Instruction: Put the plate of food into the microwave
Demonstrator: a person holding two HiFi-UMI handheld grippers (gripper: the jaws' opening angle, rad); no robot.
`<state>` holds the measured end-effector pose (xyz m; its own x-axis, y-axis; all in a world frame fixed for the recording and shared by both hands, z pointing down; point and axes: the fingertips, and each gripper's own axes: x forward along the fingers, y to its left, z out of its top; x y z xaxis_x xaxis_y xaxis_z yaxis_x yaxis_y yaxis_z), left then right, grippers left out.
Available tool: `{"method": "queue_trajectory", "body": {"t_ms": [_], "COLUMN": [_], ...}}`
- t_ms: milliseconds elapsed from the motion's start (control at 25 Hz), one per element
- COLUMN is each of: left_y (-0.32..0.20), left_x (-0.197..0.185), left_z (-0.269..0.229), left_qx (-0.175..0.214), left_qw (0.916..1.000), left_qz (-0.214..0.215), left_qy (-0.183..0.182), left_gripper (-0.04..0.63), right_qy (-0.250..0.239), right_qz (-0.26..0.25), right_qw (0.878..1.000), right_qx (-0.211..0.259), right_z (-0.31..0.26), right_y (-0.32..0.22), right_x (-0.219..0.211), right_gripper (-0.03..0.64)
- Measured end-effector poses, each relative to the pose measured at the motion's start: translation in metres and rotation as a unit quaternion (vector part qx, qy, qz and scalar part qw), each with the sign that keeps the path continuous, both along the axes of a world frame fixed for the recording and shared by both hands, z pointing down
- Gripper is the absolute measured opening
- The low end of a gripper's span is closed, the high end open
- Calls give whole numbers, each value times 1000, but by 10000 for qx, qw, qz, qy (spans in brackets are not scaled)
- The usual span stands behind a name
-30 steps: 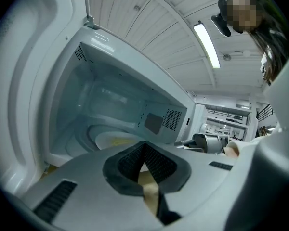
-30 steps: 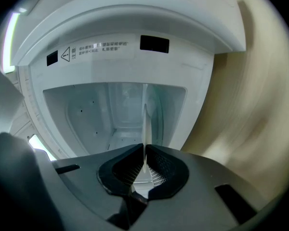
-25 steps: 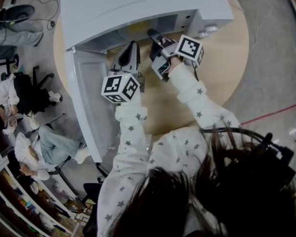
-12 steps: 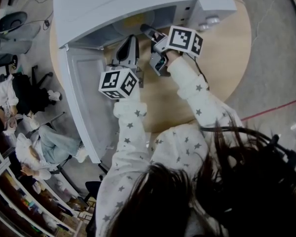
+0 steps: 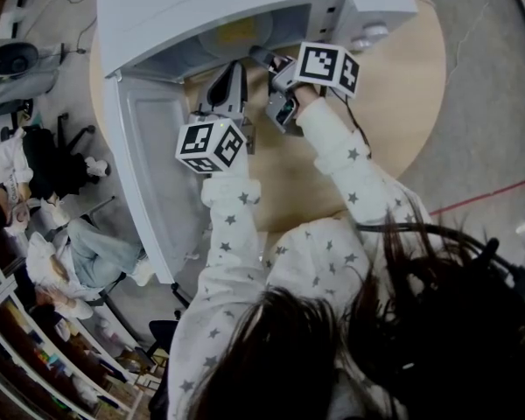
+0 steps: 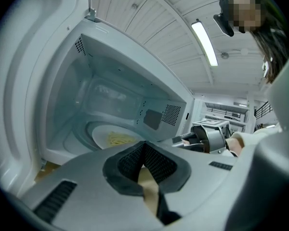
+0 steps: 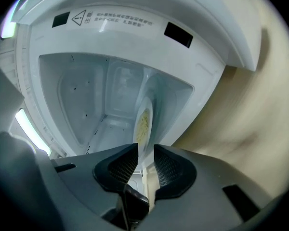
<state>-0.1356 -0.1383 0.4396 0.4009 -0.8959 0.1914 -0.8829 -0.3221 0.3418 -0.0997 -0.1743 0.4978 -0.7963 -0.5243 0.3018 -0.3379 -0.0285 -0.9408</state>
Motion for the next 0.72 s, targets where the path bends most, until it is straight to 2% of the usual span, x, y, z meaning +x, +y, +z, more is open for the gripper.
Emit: {"method": "queue_trajectory", "body": {"t_ms": [240,440,480,520,720], "left_y": [5,17,19,21,33], "left_x": [4,8,9,9,14], "left_z": [-8,-18,-21,-24,-43], "left_qx": [52,139,161,184,331], "left_qw": [10000,9999,9998,9998,9994], "left_qz": [-5,-48,-58,-70,-63], "left_qy": [2,28,35,46,97], "left_gripper": [2,2,2,2,2], "right_qy": [-38,-426,-483,-510,-795], "right_qz": [-131,-237,-274,-316,-552], "right_qw": [9999,9984,9979,9976,9938], "right_qx": [59,286,319,357,546], "right_z": [-8,-34,-39,-44,-69], "right_y": [11,23,26,28,44], "right_x": [4,10,11,12,18], "right_gripper": [93,92,73,26,6]}}
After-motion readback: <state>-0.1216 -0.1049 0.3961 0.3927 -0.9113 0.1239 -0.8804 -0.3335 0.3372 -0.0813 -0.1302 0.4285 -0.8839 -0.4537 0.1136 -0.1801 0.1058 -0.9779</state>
